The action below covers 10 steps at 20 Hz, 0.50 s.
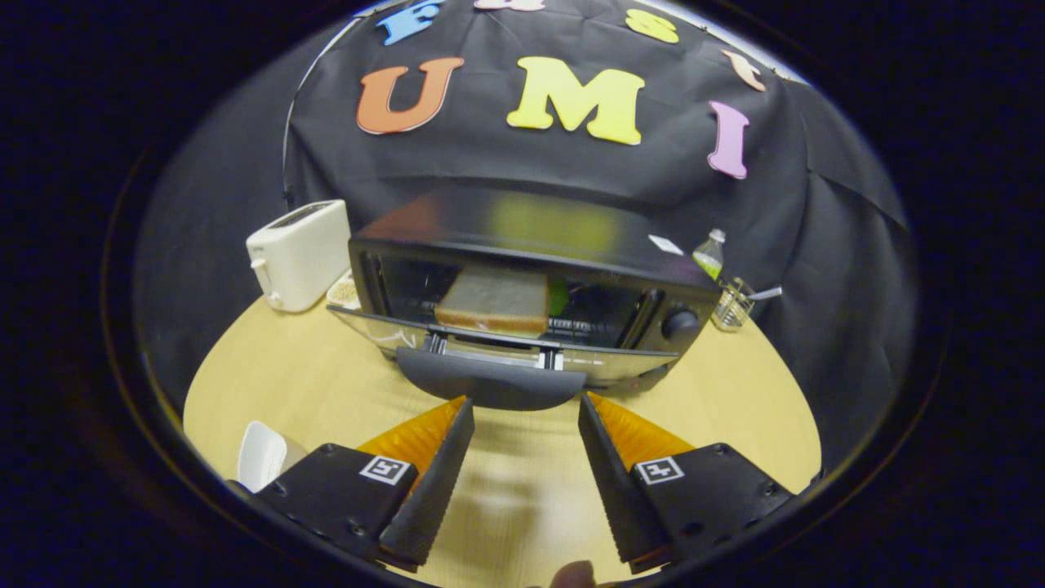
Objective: Open the toaster oven, put the food inside, and close the toaster oven door.
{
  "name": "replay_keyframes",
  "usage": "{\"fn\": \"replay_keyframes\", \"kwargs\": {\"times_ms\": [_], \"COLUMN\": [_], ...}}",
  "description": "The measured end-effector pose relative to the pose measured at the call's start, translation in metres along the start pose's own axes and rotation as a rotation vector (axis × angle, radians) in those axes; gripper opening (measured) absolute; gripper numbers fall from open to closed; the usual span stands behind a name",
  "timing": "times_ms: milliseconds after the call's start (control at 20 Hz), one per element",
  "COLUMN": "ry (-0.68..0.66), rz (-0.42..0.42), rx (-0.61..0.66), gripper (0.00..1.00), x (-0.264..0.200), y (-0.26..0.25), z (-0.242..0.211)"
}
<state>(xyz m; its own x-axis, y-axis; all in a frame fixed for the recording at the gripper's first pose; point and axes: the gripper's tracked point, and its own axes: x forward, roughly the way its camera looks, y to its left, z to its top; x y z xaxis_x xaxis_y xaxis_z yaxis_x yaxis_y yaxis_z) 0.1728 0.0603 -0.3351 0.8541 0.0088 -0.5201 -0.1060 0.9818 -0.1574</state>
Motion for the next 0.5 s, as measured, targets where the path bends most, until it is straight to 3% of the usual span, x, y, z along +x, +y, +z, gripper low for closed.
{"fn": "replay_keyframes", "kwargs": {"times_ms": [200,500], "ry": [-0.082,-0.319], "rz": [-0.008,-0.003], "rx": [-0.008,0.109], "gripper": [0.86,0.89], "x": [-0.025,-0.121], "y": [0.009,0.015], "z": [0.054,0.162]}}
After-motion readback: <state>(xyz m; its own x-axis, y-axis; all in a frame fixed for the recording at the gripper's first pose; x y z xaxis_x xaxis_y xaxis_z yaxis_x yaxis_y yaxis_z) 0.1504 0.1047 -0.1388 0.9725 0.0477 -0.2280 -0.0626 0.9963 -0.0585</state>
